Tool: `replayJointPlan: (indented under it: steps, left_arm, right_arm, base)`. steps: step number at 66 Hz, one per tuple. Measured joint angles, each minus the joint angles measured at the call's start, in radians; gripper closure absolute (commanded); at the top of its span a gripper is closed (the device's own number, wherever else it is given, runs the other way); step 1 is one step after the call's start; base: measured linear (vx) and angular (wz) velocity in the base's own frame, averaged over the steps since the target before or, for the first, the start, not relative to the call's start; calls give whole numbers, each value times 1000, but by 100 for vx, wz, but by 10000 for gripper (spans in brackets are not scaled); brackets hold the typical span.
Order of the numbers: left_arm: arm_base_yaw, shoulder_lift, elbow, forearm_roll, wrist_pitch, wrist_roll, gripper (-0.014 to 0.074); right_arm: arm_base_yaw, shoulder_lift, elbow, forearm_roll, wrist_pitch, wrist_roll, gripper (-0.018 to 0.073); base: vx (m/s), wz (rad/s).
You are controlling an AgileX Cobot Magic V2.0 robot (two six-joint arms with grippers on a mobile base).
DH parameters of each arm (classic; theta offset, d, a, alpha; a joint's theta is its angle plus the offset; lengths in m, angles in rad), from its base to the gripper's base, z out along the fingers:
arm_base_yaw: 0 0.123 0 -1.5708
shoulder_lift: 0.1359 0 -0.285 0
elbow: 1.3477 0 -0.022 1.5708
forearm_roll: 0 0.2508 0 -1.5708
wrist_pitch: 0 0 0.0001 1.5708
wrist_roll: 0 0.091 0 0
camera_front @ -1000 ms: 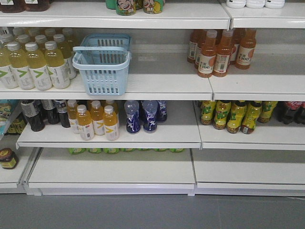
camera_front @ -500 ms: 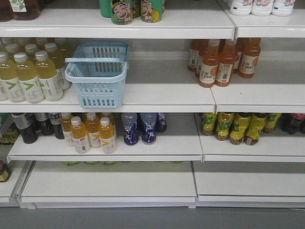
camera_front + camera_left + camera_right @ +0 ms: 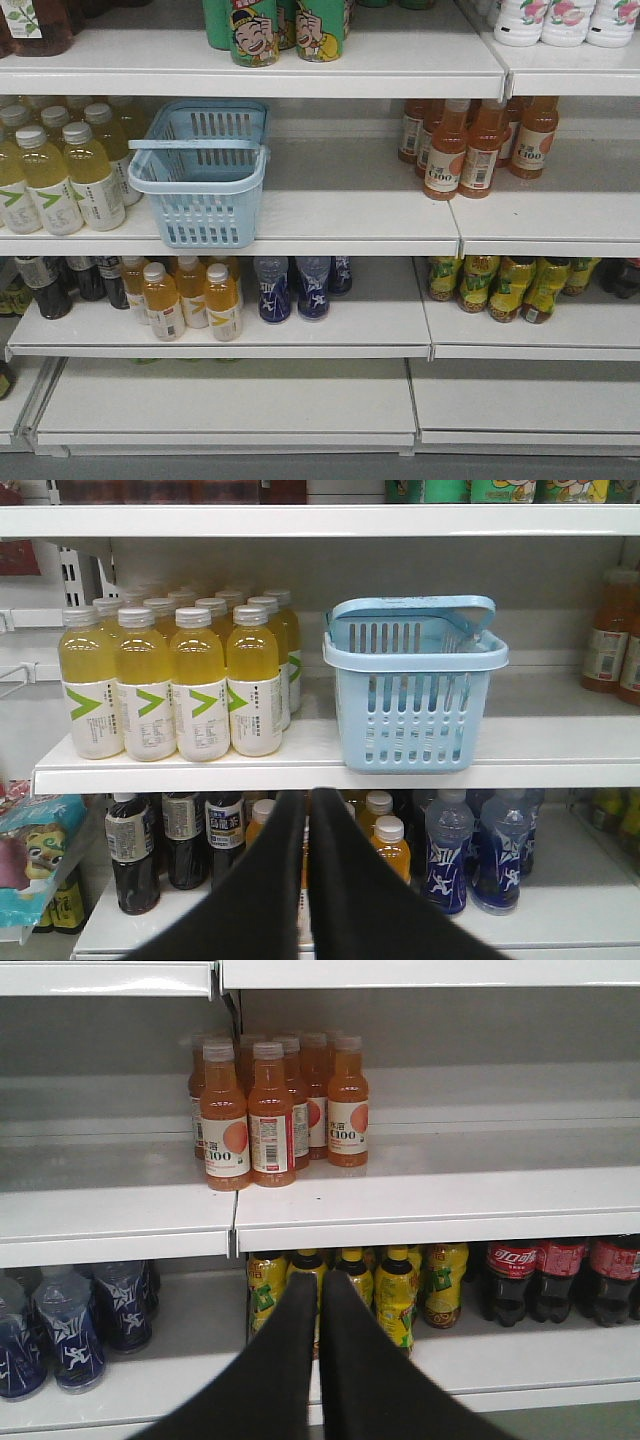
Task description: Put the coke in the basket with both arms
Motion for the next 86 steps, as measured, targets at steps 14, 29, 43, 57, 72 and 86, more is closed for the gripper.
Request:
replayJointPlan:
  steps: [14, 29, 43, 57, 72, 86]
  left_arm:
    - [0, 0, 0, 0, 0, 0, 602]
    - [0, 0, 0, 0, 0, 0, 602]
    - [0, 0, 0, 0, 0, 0, 602]
    - [0, 0, 0, 0, 0, 0, 602]
    - [0, 0, 0, 0, 0, 0, 602]
    - [0, 0, 0, 0, 0, 0, 602]
  right_arm:
    - [0, 0, 0, 0, 0, 0, 561]
    - [0, 0, 0, 0, 0, 0, 561]
    - [0, 0, 0, 0, -1, 0, 561]
    - [0, 0, 0, 0, -1, 0, 561]
    - [0, 0, 0, 0, -1, 0, 561]
    - [0, 0, 0, 0, -1, 0, 561]
  base:
    - [6, 0]
    - [4, -1]
    - [2, 0]
    - [2, 0]
    - [2, -1]
    - [0, 0]
